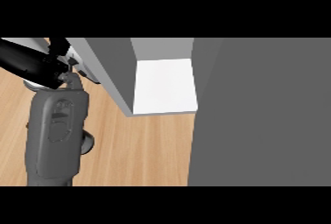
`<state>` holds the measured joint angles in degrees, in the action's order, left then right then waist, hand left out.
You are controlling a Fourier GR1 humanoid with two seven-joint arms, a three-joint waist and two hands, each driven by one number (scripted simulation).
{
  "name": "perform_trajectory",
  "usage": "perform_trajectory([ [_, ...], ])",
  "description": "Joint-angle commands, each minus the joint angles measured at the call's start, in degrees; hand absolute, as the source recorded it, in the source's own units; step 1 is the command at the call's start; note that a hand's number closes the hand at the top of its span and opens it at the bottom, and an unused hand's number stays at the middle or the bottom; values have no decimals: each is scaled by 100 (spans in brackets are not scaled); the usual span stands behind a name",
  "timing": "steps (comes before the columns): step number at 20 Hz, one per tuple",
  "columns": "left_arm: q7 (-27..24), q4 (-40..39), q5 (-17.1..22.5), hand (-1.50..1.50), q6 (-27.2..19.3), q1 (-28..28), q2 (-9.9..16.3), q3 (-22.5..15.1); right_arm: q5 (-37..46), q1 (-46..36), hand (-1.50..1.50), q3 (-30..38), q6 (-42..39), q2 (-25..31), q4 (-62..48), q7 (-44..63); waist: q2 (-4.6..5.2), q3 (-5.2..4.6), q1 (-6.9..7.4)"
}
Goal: Pick up the wine, place it into the cabinet and close the cabinet
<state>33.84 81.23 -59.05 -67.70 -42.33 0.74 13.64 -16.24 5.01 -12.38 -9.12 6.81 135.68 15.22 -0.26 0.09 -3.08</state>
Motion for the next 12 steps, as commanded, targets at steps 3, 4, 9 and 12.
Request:
perform_trajectory([
  [3, 1324, -893, -1335, -150, -128, -1347, -70, 180, -27, -76, -150, 35, 104, 34, 127, 272, -19, 19, 25],
  [4, 1526, -988, -1514, -150, -249, -1351, -69, 93, -110, -275, -150, 37, 238, 27, 303, 538, -16, 11, 31],
  [9, 2527, -1238, -2730, -150, 156, -1873, -66, 302, -101, -193, -150, 66, 176, 50, 262, 474, -12, 11, 55],
  [12, 2929, -983, -3235, -150, 655, -2052, -65, 259, -89, -140, -150, -122, 201, 11, 443, 541, -64, 14, 3],
])
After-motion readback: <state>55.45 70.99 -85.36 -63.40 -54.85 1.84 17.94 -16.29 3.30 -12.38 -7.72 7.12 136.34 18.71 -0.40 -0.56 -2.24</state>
